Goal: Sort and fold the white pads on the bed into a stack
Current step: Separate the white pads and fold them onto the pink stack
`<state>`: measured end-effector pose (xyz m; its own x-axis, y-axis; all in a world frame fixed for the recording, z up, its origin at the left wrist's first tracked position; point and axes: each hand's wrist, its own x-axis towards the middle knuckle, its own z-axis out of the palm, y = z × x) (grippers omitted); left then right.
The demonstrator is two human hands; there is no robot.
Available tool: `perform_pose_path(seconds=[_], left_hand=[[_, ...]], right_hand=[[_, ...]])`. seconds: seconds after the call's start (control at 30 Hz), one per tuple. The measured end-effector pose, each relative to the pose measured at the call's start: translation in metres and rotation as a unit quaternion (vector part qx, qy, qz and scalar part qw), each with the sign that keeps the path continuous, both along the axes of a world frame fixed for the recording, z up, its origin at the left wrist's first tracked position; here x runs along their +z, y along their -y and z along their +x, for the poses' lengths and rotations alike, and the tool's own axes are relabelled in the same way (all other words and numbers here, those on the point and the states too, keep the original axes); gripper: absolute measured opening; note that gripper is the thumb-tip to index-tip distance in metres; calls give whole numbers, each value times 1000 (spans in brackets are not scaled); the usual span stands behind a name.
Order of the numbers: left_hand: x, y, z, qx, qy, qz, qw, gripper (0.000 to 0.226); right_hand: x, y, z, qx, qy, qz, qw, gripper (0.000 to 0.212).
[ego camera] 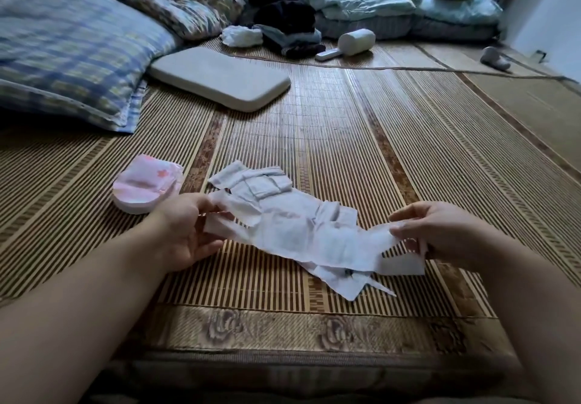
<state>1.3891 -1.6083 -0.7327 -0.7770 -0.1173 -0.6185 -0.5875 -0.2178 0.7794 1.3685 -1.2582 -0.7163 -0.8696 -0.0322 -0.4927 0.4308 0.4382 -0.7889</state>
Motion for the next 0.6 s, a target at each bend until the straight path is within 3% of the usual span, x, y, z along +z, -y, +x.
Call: perform_pose_path(seconds=[0.23,0.43,0.6], left_hand=[[-1,9,3,-62,-39,-108,991,7],[4,2,6,-112,-127,-106,980,6],[6,-12,5,-125,-156,-110,974,5]], right_hand=[[3,3,1,-72,-64,94,991,14],[10,40,0,-62,-83,-61,993,17],[1,82,5,-24,-78,-59,995,10]])
